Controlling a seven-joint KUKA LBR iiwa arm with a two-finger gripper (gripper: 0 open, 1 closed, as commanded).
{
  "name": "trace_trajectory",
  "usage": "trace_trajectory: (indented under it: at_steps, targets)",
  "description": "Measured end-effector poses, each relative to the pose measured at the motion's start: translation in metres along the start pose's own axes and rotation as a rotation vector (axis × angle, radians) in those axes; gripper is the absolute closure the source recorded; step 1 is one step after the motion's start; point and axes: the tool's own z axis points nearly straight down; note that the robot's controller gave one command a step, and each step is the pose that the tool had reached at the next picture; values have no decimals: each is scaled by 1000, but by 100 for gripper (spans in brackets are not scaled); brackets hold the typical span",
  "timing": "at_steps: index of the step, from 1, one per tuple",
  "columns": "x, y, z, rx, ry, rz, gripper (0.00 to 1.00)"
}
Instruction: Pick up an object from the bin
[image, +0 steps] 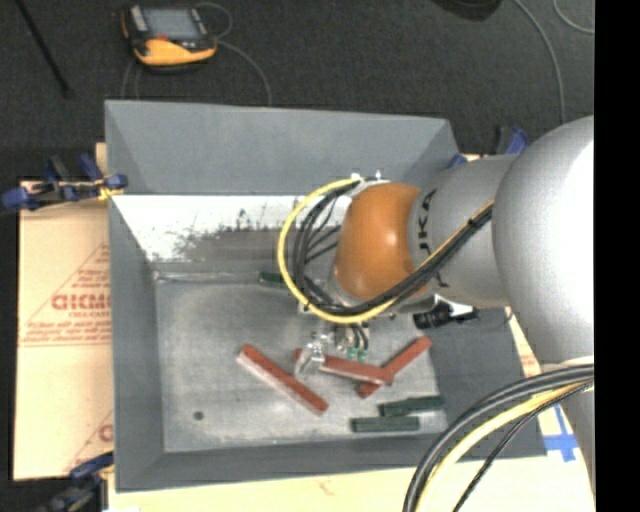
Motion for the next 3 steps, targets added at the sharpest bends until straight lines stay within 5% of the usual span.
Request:
trace_trajectory:
  at_steps: [1, 3]
  targets:
    - [10, 0, 6, 5, 39, -2, 100]
    - [7, -3, -25, 10, 43, -45, 100]
